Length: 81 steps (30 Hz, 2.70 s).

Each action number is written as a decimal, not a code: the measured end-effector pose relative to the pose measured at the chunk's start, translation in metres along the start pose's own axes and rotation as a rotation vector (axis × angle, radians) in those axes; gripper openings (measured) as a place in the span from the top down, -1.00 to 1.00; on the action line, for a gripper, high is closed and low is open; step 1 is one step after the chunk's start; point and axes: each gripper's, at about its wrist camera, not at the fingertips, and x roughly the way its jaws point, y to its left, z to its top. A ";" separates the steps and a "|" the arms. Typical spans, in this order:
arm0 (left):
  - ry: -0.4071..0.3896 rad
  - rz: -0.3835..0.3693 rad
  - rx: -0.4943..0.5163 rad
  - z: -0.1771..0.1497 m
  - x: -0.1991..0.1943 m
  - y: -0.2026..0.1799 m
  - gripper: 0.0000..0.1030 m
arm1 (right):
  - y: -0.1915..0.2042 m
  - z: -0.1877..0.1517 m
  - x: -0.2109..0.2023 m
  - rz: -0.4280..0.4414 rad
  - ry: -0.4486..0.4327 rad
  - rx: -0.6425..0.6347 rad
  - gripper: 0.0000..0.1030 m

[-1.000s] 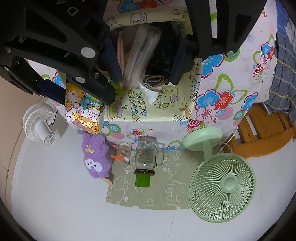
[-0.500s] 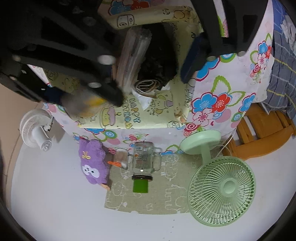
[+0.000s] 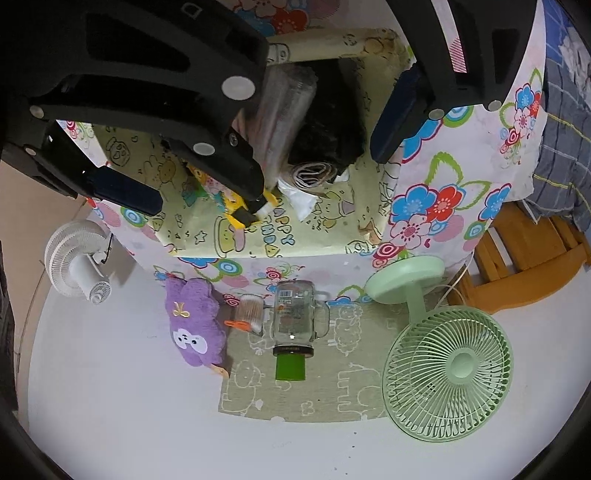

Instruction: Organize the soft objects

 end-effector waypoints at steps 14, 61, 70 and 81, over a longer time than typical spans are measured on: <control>-0.058 0.020 0.009 -0.004 -0.037 -0.013 -0.91 | -0.004 -0.006 -0.045 -0.078 -0.078 0.017 -0.67; -0.323 0.067 -0.059 -0.048 -0.199 0.002 -0.99 | -0.007 -0.055 -0.233 -0.201 -0.343 0.057 -0.96; -0.334 0.085 -0.079 -0.061 -0.210 0.004 -0.99 | -0.005 -0.070 -0.247 -0.210 -0.354 0.055 -0.97; -0.332 0.073 -0.077 -0.068 -0.214 0.005 -0.99 | -0.003 -0.078 -0.251 -0.207 -0.349 0.058 -0.97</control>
